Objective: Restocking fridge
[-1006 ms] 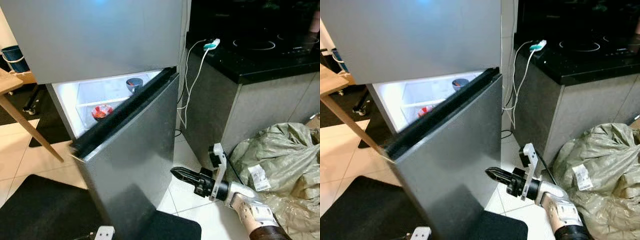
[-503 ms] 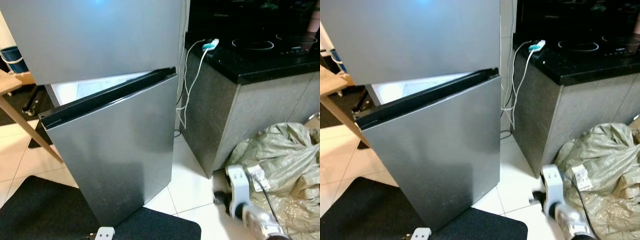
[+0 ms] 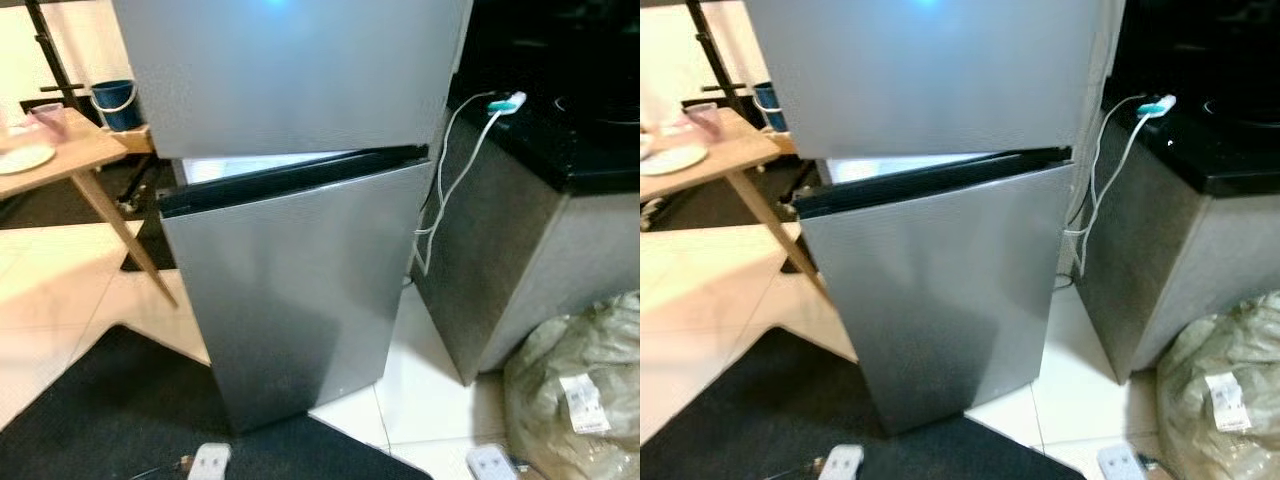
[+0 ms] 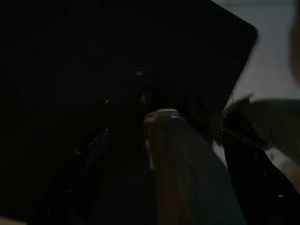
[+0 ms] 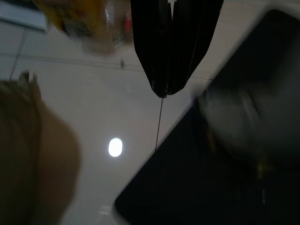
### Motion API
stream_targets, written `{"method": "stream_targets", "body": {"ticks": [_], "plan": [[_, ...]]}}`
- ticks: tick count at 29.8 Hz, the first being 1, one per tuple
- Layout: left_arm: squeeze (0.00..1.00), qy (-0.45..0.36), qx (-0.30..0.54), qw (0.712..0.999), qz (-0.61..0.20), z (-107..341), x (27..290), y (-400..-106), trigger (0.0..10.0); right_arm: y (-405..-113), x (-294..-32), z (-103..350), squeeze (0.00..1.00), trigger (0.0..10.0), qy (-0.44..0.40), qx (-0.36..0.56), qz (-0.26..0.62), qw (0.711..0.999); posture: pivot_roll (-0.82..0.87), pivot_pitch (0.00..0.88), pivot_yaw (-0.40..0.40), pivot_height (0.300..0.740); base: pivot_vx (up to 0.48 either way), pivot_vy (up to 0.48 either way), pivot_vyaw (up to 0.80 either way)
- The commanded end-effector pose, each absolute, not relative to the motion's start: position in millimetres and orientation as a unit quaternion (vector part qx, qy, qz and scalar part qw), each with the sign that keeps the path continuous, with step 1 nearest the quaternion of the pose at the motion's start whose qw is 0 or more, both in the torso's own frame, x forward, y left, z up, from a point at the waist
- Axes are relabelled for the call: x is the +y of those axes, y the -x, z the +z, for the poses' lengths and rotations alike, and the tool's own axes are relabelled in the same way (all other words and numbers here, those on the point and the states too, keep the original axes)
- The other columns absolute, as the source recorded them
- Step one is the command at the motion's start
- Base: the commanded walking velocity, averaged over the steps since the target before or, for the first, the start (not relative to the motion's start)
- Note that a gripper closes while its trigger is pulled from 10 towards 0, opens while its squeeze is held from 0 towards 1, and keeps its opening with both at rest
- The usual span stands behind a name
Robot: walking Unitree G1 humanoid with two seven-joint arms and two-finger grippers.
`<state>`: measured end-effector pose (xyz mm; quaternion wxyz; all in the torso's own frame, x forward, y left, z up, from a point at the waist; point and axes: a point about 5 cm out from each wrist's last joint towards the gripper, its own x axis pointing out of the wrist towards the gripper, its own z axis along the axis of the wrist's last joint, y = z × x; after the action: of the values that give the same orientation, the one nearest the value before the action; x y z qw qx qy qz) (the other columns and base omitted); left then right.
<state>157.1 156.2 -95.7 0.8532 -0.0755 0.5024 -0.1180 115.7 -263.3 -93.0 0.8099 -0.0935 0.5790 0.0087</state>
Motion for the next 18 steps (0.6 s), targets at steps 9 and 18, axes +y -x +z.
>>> {"method": "stream_targets", "body": {"ticks": [9, 18], "plan": [[0.00, 0.075, 0.519, 0.844, -0.111, -100, 157, -147, 10.0, -89, -261, -101, 0.00, 10.0, 0.105, 0.614, 0.014, 0.782, -0.17, 0.010, 0.044, 0.740, 0.000, 0.000, 0.77], [0.00, 0.074, 0.518, 0.846, -0.100, -99, 160, -150, 10.0, -113, -265, -94, 0.00, 10.0, 0.130, 0.574, -0.002, 0.808, -0.17, 0.007, 0.044, 0.740, 0.000, 0.000, 0.26]]}}
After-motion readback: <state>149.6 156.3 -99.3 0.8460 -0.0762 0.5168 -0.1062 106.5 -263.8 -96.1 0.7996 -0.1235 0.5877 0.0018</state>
